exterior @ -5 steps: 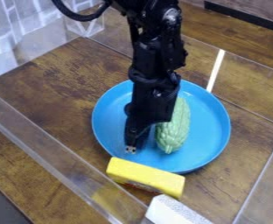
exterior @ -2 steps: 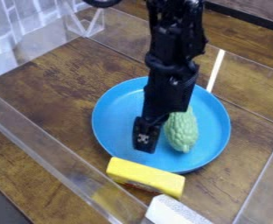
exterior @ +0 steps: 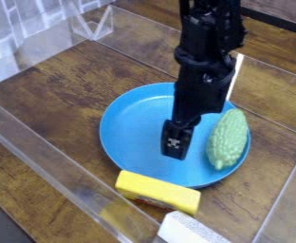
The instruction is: Put the yellow block in the blue tray
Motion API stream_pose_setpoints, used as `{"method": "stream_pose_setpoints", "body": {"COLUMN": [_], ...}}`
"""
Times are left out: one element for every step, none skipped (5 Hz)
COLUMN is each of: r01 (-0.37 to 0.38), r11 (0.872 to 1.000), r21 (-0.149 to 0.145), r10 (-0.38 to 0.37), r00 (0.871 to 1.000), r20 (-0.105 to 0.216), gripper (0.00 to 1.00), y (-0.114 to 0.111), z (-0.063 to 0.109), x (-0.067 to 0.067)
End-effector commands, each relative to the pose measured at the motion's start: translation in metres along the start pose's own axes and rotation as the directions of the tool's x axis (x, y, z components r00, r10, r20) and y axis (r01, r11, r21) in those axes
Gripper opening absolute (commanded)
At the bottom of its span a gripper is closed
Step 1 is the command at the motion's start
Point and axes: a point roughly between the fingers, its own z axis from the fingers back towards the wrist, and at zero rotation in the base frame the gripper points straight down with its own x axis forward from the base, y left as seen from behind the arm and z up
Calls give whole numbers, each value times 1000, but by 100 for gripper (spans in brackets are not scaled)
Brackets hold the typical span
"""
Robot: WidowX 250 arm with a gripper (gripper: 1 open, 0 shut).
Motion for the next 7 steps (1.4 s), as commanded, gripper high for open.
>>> {"method": "stream_pose_setpoints", "body": {"r01": [54, 82, 106, 100, 140, 181, 155], "r11": [998, 996, 994, 994, 989, 983, 987], "r21": [35, 39, 36, 36, 38, 40, 41], "r10": [-55, -83, -106, -100, -140, -181, -155], "r00": [998, 996, 994, 995, 990, 983, 988], "r20": [22, 18, 15, 8, 6, 4, -4], "gripper": [100, 100, 0, 0, 0, 0, 0], "y": [-2, 1, 5, 7, 4, 2, 2], "z": [-9, -10, -6, -7, -6, -5, -11], "x": [13, 5, -6, -6, -7, -8, -2]}}
